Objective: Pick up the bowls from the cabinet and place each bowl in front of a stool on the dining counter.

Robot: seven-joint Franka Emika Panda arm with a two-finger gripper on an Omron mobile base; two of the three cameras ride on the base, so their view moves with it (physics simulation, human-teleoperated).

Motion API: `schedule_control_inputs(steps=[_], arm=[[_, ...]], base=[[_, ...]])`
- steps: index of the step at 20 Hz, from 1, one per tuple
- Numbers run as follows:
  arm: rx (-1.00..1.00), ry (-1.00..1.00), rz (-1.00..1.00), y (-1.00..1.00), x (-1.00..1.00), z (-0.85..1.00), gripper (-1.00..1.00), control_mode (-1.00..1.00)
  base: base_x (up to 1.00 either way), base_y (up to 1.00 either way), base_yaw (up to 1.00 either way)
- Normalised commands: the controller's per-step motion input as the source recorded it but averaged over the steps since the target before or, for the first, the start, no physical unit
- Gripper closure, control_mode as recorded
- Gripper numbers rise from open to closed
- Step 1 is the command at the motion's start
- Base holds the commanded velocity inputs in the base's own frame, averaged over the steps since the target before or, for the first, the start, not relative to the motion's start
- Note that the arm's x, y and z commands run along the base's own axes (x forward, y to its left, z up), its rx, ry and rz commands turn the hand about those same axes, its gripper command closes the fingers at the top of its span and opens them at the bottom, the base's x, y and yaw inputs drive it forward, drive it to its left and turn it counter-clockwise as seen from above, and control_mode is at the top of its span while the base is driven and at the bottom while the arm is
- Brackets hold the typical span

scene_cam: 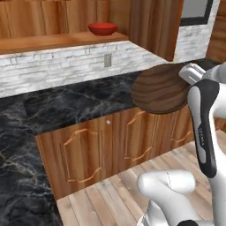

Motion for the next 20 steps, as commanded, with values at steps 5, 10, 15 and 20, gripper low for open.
schedule_control_inputs(steps=[5, 10, 15, 20], arm=[[0.00, 0.00, 0.00, 0.00, 0.00, 0.00, 1.00, 1.00], [0.00, 0.00, 0.00, 0.00, 0.00, 0.00, 1.00, 1.00], [0.00, 0.00, 0.00, 0.00, 0.00, 0.00, 1.00, 1.00], [0.00, 0.00, 0.00, 0.00, 0.00, 0.00, 1.00, 1.00]], base=[[-0.62, -0.55, -0.45], [-0.55, -0.54, -0.45], [-0.47, -0.59, -0.45], [-0.57, -0.66, -0.43]])
